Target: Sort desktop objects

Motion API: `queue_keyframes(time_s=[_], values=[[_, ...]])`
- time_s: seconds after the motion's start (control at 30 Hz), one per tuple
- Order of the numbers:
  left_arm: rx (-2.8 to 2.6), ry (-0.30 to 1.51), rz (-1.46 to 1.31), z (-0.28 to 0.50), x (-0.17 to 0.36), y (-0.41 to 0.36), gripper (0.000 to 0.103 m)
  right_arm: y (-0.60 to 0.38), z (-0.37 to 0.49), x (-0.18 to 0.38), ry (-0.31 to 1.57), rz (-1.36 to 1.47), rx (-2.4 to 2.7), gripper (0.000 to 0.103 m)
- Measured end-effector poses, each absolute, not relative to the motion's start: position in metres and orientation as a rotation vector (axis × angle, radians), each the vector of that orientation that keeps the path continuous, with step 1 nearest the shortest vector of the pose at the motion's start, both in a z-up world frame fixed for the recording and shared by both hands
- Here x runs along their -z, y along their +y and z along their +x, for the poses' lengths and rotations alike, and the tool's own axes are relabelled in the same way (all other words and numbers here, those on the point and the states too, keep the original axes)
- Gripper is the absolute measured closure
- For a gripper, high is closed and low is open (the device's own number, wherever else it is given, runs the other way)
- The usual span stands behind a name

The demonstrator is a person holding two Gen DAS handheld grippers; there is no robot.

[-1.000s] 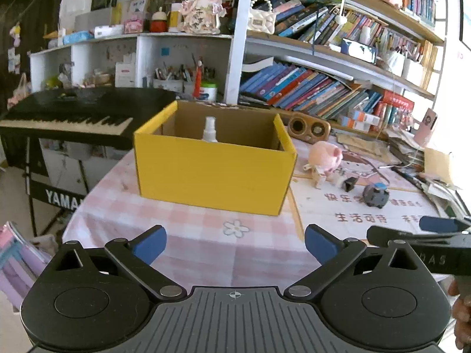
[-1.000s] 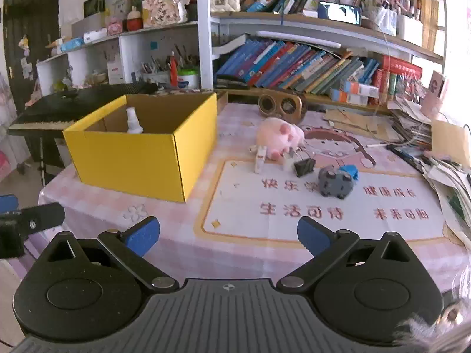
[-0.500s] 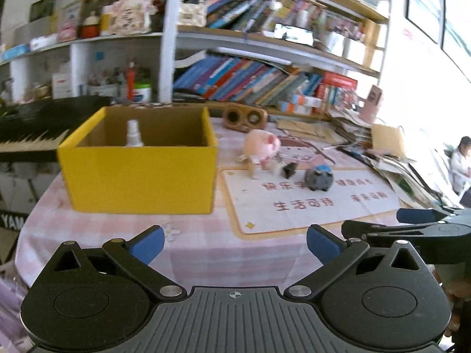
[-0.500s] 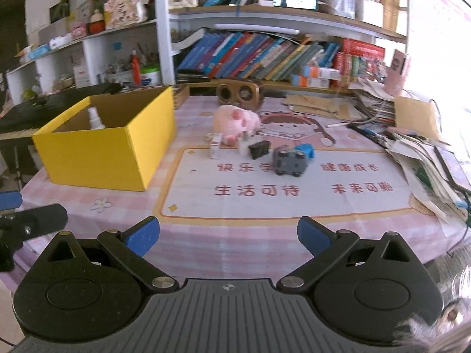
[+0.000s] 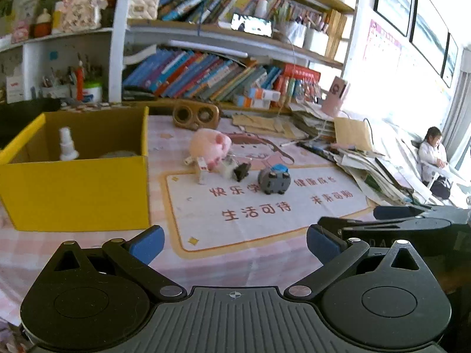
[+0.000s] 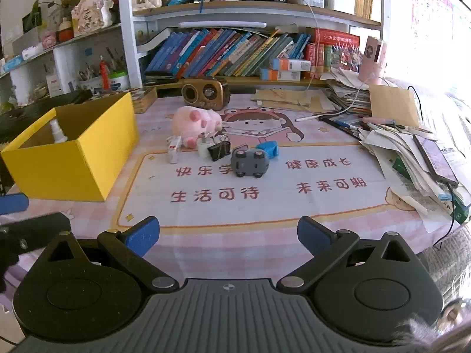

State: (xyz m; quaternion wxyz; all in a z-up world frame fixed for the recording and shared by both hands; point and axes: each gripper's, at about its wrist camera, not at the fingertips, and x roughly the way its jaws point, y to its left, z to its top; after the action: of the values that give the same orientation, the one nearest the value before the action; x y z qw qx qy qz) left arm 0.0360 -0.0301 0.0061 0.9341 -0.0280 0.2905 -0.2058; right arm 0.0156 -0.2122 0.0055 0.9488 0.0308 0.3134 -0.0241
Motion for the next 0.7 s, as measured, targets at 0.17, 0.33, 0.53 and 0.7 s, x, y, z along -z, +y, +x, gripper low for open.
queue_keyframes(time_s=[0.17, 0.33, 0.53, 0.7], values=[[0.417, 0.608, -0.034, 0.051, -0.005, -0.047, 0.000, -0.225, 0.031, -0.004, 0.648, 0.058, 0.036, 0.002], [0.413, 0.618, -0.046, 0.067, -0.004, -0.059, 0.000, -0.243, 0.047, -0.003, 0.657, 0.063, 0.039, 0.002], [0.447, 0.607, -0.060, 0.081, -0.005, -0.075, 0.000, -0.264, 0.067, -0.001, 0.671, 0.075, 0.041, 0.002], [0.417, 0.613, -0.025, 0.094, -0.004, -0.093, 0.000, -0.277, 0.087, 0.000, 0.680, 0.068, 0.016, 0.002]])
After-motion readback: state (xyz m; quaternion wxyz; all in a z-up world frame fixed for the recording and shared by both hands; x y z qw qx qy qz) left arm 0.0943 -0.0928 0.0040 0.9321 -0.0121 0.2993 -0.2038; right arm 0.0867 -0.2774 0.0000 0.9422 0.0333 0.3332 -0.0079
